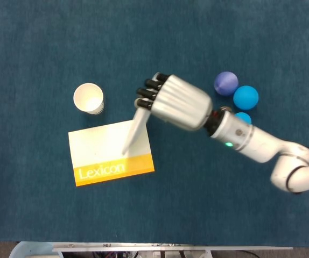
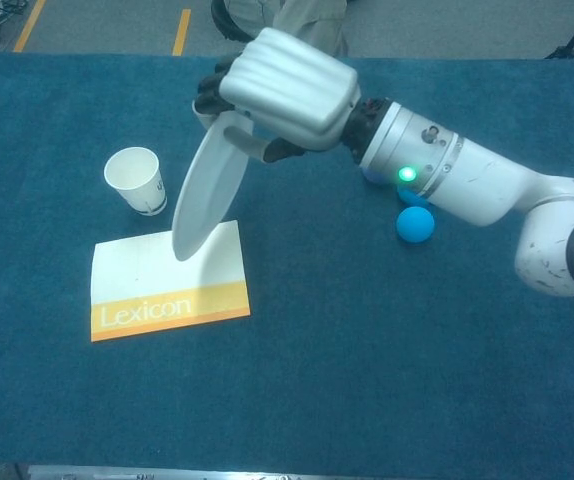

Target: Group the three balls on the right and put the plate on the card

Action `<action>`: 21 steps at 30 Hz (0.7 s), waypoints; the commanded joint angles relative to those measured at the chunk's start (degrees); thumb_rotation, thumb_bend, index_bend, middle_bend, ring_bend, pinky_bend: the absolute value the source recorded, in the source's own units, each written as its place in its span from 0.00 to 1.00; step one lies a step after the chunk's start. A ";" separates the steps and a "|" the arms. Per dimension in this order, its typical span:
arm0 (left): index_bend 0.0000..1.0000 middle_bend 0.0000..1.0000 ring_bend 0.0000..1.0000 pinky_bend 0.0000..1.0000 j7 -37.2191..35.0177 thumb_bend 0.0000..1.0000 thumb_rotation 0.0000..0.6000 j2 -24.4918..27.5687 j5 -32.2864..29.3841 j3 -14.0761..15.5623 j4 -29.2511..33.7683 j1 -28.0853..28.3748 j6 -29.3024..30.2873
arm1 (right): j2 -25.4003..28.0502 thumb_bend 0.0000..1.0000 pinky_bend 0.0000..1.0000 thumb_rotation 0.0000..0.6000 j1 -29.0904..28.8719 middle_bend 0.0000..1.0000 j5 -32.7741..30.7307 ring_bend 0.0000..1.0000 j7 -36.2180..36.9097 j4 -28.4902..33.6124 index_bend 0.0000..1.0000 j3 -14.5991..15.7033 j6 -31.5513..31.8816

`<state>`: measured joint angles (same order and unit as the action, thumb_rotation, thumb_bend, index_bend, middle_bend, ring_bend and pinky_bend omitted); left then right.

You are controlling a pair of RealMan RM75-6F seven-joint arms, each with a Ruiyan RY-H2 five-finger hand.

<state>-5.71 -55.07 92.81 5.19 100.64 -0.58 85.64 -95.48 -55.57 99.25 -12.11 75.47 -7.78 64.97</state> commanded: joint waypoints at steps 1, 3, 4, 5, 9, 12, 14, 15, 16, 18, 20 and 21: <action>0.36 0.31 0.27 0.19 -0.14 0.44 1.00 0.06 -0.13 0.05 -0.07 -0.17 0.17 | -2.22 0.47 0.62 1.00 -1.27 0.51 -1.07 0.45 -1.03 -0.08 0.61 -1.33 -1.17; 0.36 0.31 0.27 0.19 -0.17 0.44 1.00 0.05 -0.16 0.08 -0.11 -0.22 0.20 | -3.66 0.47 0.62 1.00 -1.95 0.51 -1.36 0.45 -1.73 -0.65 0.61 -1.89 -1.60; 0.36 0.31 0.27 0.19 -0.19 0.44 1.00 0.03 -0.13 0.12 -0.11 -0.24 0.19 | -4.70 0.47 0.62 1.00 -2.44 0.51 -1.43 0.45 -2.29 -1.25 0.61 -2.22 -1.84; 0.36 0.31 0.27 0.19 -0.22 0.44 1.00 0.02 -0.09 0.15 -0.10 -0.25 0.20 | -5.57 0.47 0.62 1.00 -2.85 0.51 -1.53 0.45 -2.79 -1.90 0.61 -2.48 -2.07; 0.36 0.31 0.27 0.19 -0.34 0.44 1.00 0.07 0.06 0.26 -0.08 -0.48 0.54 | -9.21 0.46 0.62 1.00 -4.37 0.51 -2.47 0.45 -3.43 -4.48 0.61 -3.17 -3.47; 0.36 0.31 0.27 0.19 -0.38 0.44 1.00 0.24 -0.10 0.28 -0.10 -0.64 0.72 | -11.63 0.46 0.62 1.00 -5.25 0.51 -2.32 0.45 -4.00 -7.00 0.61 -2.82 -4.02; 0.36 0.31 0.27 0.19 -0.44 0.44 1.00 0.28 -0.14 0.31 -0.11 -0.67 0.69 | -12.78 0.46 0.62 1.00 -5.63 0.51 -1.86 0.45 -4.19 -8.27 0.61 -2.05 -4.36; 0.36 0.31 0.27 0.19 -0.49 0.44 1.00 0.28 -0.12 0.32 -0.13 -0.68 0.70 | -13.12 0.46 0.62 1.00 -5.70 0.51 -1.57 0.45 -4.19 -8.68 0.61 -1.66 -4.32; 0.36 0.31 0.27 0.19 -0.58 0.44 1.00 0.27 -0.08 0.33 -0.15 -0.71 0.75 | -13.37 0.46 0.62 1.00 -5.72 0.51 -1.23 0.45 -4.01 -9.00 0.61 -1.17 -4.23; 0.36 0.31 0.27 0.19 -0.73 0.44 1.00 0.26 -0.12 0.33 -0.22 -0.80 0.87 | -13.39 0.46 0.62 1.00 -5.51 0.51 -0.87 0.45 -3.50 -9.00 0.61 -0.53 -3.85; 0.36 0.31 0.27 0.19 -0.85 0.44 1.00 0.29 -0.27 0.35 -0.36 -0.88 0.87 | -12.63 0.46 0.62 1.00 -5.19 0.51 -0.02 0.45 -3.33 -8.22 0.61 0.67 -3.57; 0.36 0.31 0.27 0.19 -0.90 0.44 1.00 0.29 -0.34 0.36 -0.40 -0.87 0.78 | -12.17 0.46 0.62 1.00 -5.07 0.51 0.38 0.45 -3.54 -7.78 0.61 1.26 -3.60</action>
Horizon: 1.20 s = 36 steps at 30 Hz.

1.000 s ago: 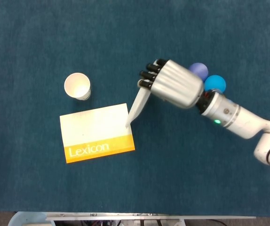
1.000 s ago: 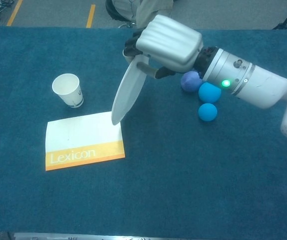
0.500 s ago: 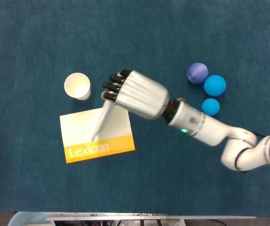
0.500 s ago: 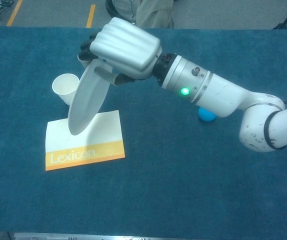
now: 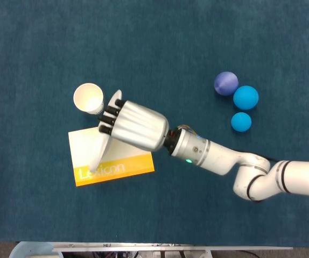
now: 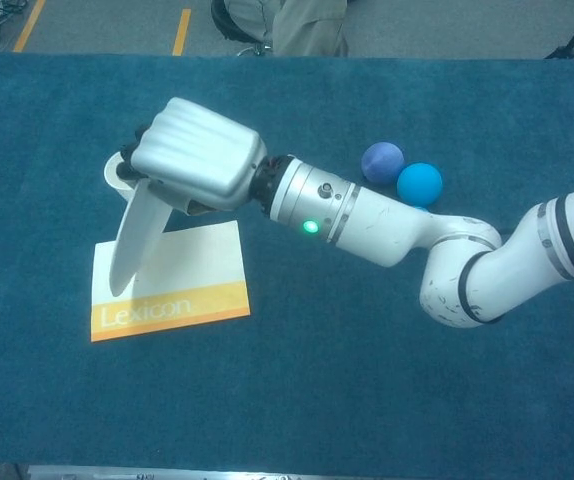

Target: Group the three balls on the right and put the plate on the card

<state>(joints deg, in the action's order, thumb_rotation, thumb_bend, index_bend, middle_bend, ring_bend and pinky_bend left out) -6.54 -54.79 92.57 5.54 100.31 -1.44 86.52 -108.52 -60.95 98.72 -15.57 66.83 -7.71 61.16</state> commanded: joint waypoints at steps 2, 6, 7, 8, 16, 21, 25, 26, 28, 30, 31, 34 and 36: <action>0.36 0.31 0.27 0.19 -0.16 0.44 1.00 -0.03 -0.17 0.03 -0.11 0.11 -0.41 | 2.15 0.46 0.62 1.00 0.77 0.51 1.38 0.45 -0.15 2.55 0.61 2.49 -0.16; 0.36 0.31 0.27 0.19 -0.27 0.44 1.00 -0.20 0.10 0.11 -0.12 0.28 -0.69 | 4.88 0.45 0.62 1.00 1.78 0.51 1.58 0.45 -0.59 6.08 0.61 4.46 -1.07; 0.36 0.31 0.27 0.19 -0.29 0.44 1.00 -0.24 0.14 0.12 -0.13 0.30 -0.73 | 5.74 0.45 0.62 1.00 2.07 0.51 1.58 0.45 -0.95 7.15 0.61 4.94 -1.40; 0.36 0.31 0.27 0.19 -0.29 0.44 1.00 -0.26 0.13 0.13 -0.13 0.32 -0.78 | 6.40 0.45 0.62 1.00 2.25 0.50 1.54 0.45 -1.48 7.84 0.61 5.28 -1.79; 0.36 0.31 0.27 0.19 -0.37 0.44 1.00 -0.38 0.37 0.27 -0.04 0.38 -0.93 | 10.67 0.45 0.62 1.00 3.54 0.45 -1.36 0.38 -5.16 12.76 0.58 7.23 -7.24; 0.36 0.31 0.27 0.19 -0.39 0.44 1.00 -0.31 0.27 0.36 -0.01 0.38 -1.12 | 12.36 0.45 0.57 1.00 3.82 0.39 -4.11 0.32 -8.42 14.92 0.49 7.34 -11.05; 0.36 0.31 0.27 0.19 -0.27 0.44 1.00 -0.30 0.44 0.39 0.28 0.54 -1.31 | 12.13 0.46 0.52 1.00 3.66 0.34 -7.04 0.27 -11.36 16.01 0.40 6.34 -13.95; 0.36 0.31 0.27 0.19 -0.27 0.44 1.00 -0.31 0.48 0.40 0.32 0.52 -1.26 | 11.94 0.45 0.51 1.00 3.64 0.34 -7.51 0.26 -11.77 16.20 0.38 6.12 -14.28; 0.36 0.31 0.27 0.19 -0.26 0.44 1.00 -0.25 0.50 0.44 0.35 0.47 -1.19 | 11.79 0.46 0.48 1.00 3.51 0.32 -8.44 0.24 -12.68 16.73 0.33 5.74 -15.14; 0.36 0.31 0.27 0.19 -0.29 0.44 1.00 -0.16 0.44 0.47 0.35 0.43 -1.18 | 11.39 0.46 0.46 1.00 3.38 0.31 -9.26 0.23 -13.66 17.06 0.28 5.31 -15.74; 0.36 0.31 0.27 0.19 -0.31 0.44 1.00 -0.15 0.37 0.46 0.36 0.44 -1.22 | 11.12 0.46 0.46 1.00 3.30 0.30 -9.83 0.22 -14.14 17.19 0.26 5.11 -16.22; 0.36 0.31 0.27 0.19 -0.34 0.44 1.00 -0.14 0.23 0.52 0.43 0.50 -1.49 | 10.27 0.46 0.42 1.00 3.05 0.27 -11.28 0.18 -16.14 17.31 0.21 4.89 -17.57; 0.36 0.31 0.27 0.19 -0.38 0.44 1.00 -0.14 0.23 0.57 0.46 0.59 -1.72 | 9.75 0.46 0.40 1.00 2.91 0.25 -12.42 0.17 -17.68 17.48 0.17 4.85 -18.54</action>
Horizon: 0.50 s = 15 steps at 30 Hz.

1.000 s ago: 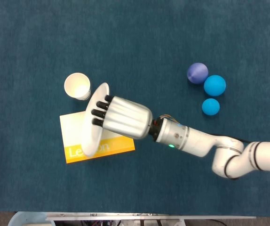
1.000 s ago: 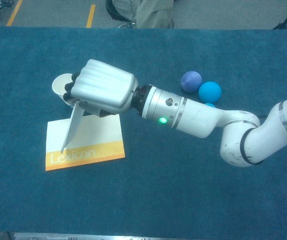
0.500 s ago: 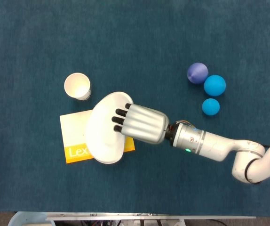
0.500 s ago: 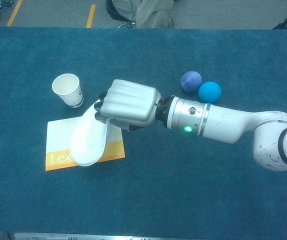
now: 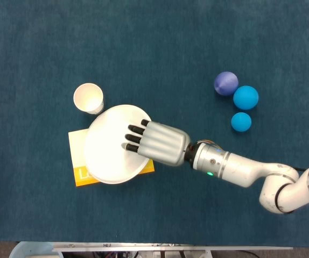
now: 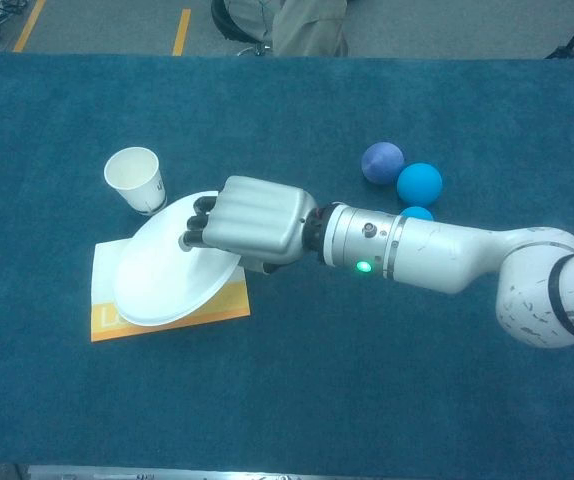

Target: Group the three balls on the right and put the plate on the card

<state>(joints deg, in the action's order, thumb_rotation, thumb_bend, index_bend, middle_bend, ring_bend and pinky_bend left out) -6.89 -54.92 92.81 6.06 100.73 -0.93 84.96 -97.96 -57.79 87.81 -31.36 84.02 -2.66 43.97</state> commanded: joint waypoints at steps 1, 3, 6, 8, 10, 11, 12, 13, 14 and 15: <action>0.36 0.31 0.27 0.19 -0.08 0.44 1.00 -0.01 0.09 0.06 0.04 0.10 -0.15 | -0.91 0.46 0.39 1.00 -0.34 0.24 -2.19 0.15 -2.72 0.51 0.15 -0.22 -1.92; 0.36 0.31 0.27 0.19 -0.40 0.44 1.00 -0.04 0.47 0.09 -0.11 -0.02 0.29 | -0.74 0.46 0.36 1.00 -0.43 0.23 -3.37 0.14 -4.53 1.17 0.09 -0.22 -2.71; 0.36 0.31 0.27 0.19 -0.80 0.44 1.00 0.00 0.44 0.11 -0.52 -0.28 0.73 | 0.52 0.46 0.30 1.00 -0.61 0.19 -4.99 0.11 -6.53 2.57 0.01 0.08 -4.04; 0.36 0.31 0.27 0.19 -1.00 0.44 1.00 -0.03 0.34 0.11 -0.75 -0.28 0.67 | 1.98 0.46 0.26 1.00 -0.98 0.15 -6.61 0.08 -7.36 4.07 0.00 0.31 -5.72; 0.36 0.31 0.27 0.19 -1.09 0.44 1.00 -0.14 0.44 0.11 -0.89 -0.17 0.53 | 3.25 0.45 0.21 1.00 -1.27 0.10 -7.70 0.05 -8.17 5.54 0.00 0.41 -6.49; 0.36 0.31 0.27 0.19 -1.10 0.44 1.00 -0.19 0.51 0.12 -0.92 -0.11 0.45 | 3.69 0.42 0.20 1.00 -1.25 0.08 -7.94 0.04 -8.41 6.14 0.00 0.46 -6.43; 0.36 0.31 0.27 0.19 -1.15 0.44 1.00 -0.23 0.60 0.13 -0.93 -0.05 0.39 | 4.11 0.38 0.19 1.00 -1.18 0.07 -8.05 0.03 -8.51 6.75 0.00 0.51 -6.22; 0.36 0.31 0.27 0.19 -1.23 0.44 1.00 -0.28 0.67 0.12 -0.96 0.00 0.36 | 4.65 0.32 0.19 1.00 -1.04 0.06 -8.09 0.03 -8.57 7.49 0.00 0.53 -5.78; 0.36 0.31 0.27 0.19 -1.26 0.44 1.00 -0.30 0.67 0.10 -1.00 0.03 0.34 | 5.02 0.28 0.18 1.00 -0.92 0.06 -8.05 0.02 -8.60 7.97 0.00 0.52 -5.35; 0.36 0.31 0.27 0.19 -1.26 0.44 1.00 -0.28 0.64 0.09 -1.04 0.06 0.31 | 5.36 0.23 0.18 1.00 -0.81 0.06 -7.96 0.02 -8.62 8.38 0.00 0.48 -4.92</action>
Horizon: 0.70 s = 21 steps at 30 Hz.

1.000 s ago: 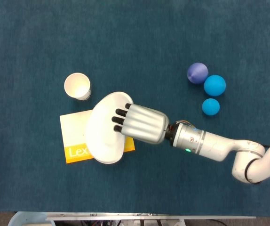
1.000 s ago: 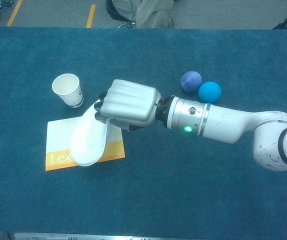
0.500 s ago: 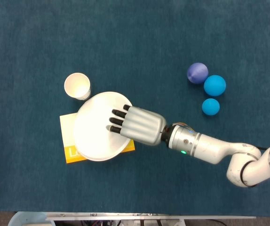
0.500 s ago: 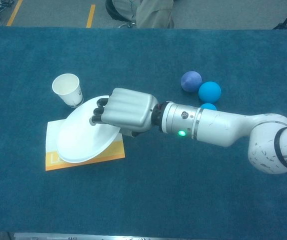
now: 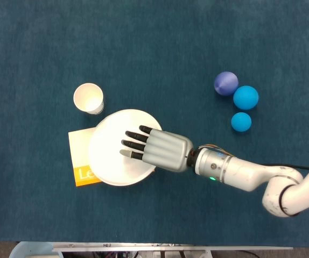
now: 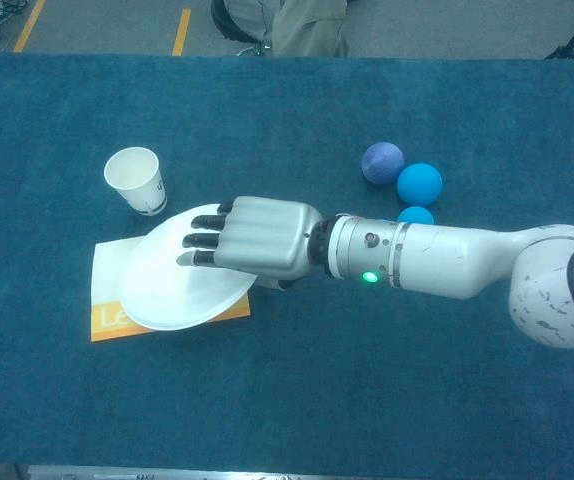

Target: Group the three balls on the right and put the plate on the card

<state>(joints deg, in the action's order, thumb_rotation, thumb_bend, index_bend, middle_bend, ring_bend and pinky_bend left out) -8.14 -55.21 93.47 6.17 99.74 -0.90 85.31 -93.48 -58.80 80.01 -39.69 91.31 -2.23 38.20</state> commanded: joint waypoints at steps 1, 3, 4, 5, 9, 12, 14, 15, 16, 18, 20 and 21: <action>0.36 0.31 0.27 0.19 0.01 0.44 1.00 0.04 -0.08 -0.06 -0.06 0.05 -0.03 | 1.34 0.19 0.18 1.00 0.33 0.06 -0.11 0.02 -0.28 1.55 0.00 -0.03 1.36; 0.36 0.31 0.27 0.19 -0.06 0.44 1.00 0.05 -0.17 -0.12 -0.10 0.09 -0.04 | 1.85 0.14 0.18 1.00 0.51 0.06 -0.25 0.02 -0.32 1.96 0.00 -0.13 1.97; 0.36 0.31 0.27 0.19 -0.08 0.44 1.00 0.06 -0.19 -0.13 -0.12 0.14 -0.13 | 1.88 0.12 0.18 1.00 0.55 0.06 -0.54 0.02 -0.52 1.85 0.00 -0.16 2.17; 0.36 0.31 0.27 0.19 -0.09 0.44 1.00 0.04 -0.19 -0.13 -0.15 0.19 -0.20 | 1.69 0.11 0.18 1.00 0.52 0.06 -0.82 0.02 -0.81 1.59 0.00 -0.11 2.15; 0.36 0.31 0.27 0.19 -0.19 0.44 1.00 -0.13 0.07 -0.08 -0.09 0.23 -0.16 | -0.21 0.11 0.18 1.00 0.19 0.06 -2.05 0.02 -2.18 0.26 0.00 0.13 1.86; 0.36 0.31 0.27 0.19 -0.32 0.44 1.00 -0.01 0.10 0.04 -0.19 -0.03 0.22 | -1.10 0.11 0.18 1.00 0.24 0.06 -2.11 0.02 -2.52 -0.26 0.00 -0.08 2.78; 0.36 0.31 0.27 0.19 -0.48 0.44 1.00 0.22 -0.06 0.10 -0.32 -0.21 0.40 | -0.49 0.11 0.18 1.00 0.17 0.06 -1.84 0.02 -2.91 0.06 0.00 -0.01 3.12; 0.36 0.31 0.27 0.19 -0.57 0.44 1.00 0.27 -0.17 0.10 -0.40 -0.25 0.42 | -0.04 0.11 0.18 1.00 0.13 0.06 -1.71 0.02 -3.32 0.24 0.00 0.17 3.15; 0.36 0.31 0.27 0.19 -0.72 0.44 1.00 0.29 -0.29 0.11 -0.48 -0.27 0.37 | 0.47 0.11 0.18 1.00 0.12 0.06 -1.65 0.02 -3.89 0.40 0.00 0.49 3.15; 0.36 0.31 0.27 0.19 -0.91 0.44 1.00 0.15 -0.31 0.10 -0.59 -0.21 0.24 | 0.82 0.11 0.18 1.00 0.17 0.06 -1.81 0.01 -4.62 0.25 0.00 1.04 3.02; 0.36 0.31 0.27 0.19 -1.06 0.44 1.00 -0.07 -0.01 0.19 -0.67 -0.09 0.05 | 0.73 0.11 0.18 1.00 0.22 0.06 -2.48 0.01 -5.05 -0.21 0.00 1.61 2.54; 0.36 0.31 0.27 0.19 -1.15 0.44 1.00 -0.15 0.14 0.24 -0.70 -0.06 0.03 | 0.64 0.11 0.18 1.00 0.24 0.06 -2.61 0.01 -5.23 -0.44 0.00 1.83 2.46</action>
<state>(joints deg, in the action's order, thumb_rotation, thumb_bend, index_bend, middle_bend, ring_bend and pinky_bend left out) -9.25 -55.32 93.56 6.37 99.07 -0.99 85.37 -92.78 -58.59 77.61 -44.66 91.14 -0.69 40.86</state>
